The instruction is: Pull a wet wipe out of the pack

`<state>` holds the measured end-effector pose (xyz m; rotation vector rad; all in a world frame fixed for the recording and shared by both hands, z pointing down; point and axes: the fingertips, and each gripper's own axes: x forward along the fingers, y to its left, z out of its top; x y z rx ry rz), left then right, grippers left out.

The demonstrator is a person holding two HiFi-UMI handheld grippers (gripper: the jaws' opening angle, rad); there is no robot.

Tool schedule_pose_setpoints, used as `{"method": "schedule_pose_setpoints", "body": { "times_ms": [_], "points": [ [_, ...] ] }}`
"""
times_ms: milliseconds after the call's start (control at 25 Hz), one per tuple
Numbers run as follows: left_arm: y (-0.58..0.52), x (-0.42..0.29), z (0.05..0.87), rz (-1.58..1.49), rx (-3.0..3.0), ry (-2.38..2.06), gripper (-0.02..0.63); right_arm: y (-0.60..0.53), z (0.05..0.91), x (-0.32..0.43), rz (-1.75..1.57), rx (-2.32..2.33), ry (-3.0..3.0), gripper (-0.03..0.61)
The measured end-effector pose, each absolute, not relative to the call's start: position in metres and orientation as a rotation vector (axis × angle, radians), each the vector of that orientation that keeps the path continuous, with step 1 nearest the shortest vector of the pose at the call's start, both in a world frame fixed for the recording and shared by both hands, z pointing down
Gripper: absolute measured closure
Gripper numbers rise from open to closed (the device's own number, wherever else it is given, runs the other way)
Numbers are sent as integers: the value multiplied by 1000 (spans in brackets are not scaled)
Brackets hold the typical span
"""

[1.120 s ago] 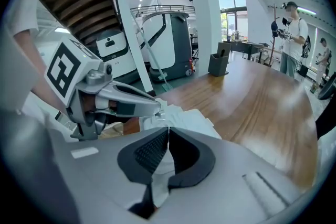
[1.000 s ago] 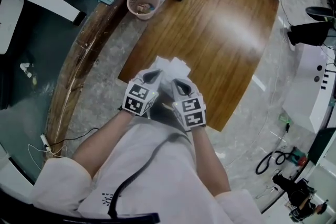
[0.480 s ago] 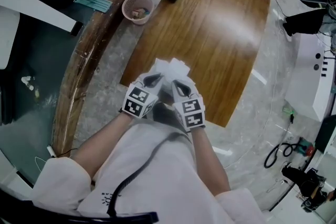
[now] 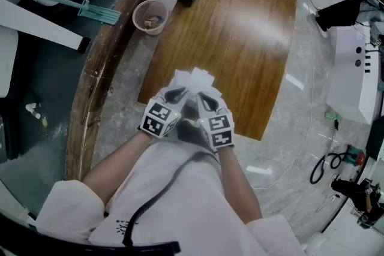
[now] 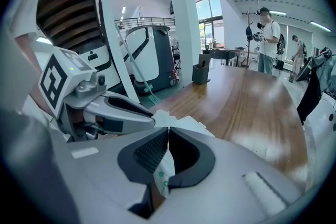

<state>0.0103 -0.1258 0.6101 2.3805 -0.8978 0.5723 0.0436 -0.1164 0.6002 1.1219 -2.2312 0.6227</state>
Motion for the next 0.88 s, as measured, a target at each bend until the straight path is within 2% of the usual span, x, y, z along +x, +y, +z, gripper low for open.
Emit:
{"method": "schedule_pose_setpoints", "body": {
  "times_ms": [880],
  "points": [
    [-125, 14, 601, 569, 2426, -846, 561, -112, 568, 55, 595, 1285, -2241, 563]
  ]
}}
